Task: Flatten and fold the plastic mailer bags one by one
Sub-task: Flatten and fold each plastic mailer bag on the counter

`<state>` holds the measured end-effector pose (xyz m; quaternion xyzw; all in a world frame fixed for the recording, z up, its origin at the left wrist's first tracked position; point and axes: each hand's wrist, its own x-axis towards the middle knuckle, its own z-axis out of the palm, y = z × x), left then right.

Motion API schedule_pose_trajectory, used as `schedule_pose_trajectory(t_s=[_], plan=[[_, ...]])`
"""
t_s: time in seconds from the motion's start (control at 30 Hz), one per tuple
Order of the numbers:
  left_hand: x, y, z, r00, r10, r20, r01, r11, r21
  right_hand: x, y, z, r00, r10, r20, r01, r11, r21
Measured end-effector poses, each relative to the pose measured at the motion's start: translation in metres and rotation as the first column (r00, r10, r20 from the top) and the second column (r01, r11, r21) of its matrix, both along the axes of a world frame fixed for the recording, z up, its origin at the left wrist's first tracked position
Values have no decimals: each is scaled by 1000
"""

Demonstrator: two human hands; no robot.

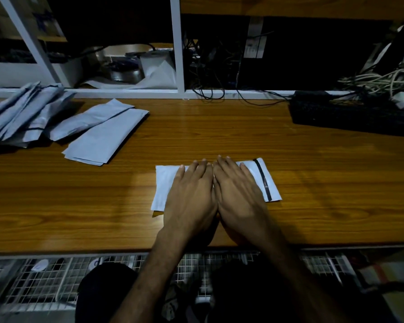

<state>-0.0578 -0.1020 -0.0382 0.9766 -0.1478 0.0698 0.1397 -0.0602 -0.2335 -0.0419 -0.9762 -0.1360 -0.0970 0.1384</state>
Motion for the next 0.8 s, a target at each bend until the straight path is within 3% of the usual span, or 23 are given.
schedule_pose_trajectory(t_s=[0.2,0.8], plan=[[-3,1,0,999,46,-22,-45,997,67,-1,2,-3,998,-65,13,65,997,-40],[-9,-1,2,964,257,-65,-254,966,46,3,3,-2,967,-253,-20,251,965,-78]])
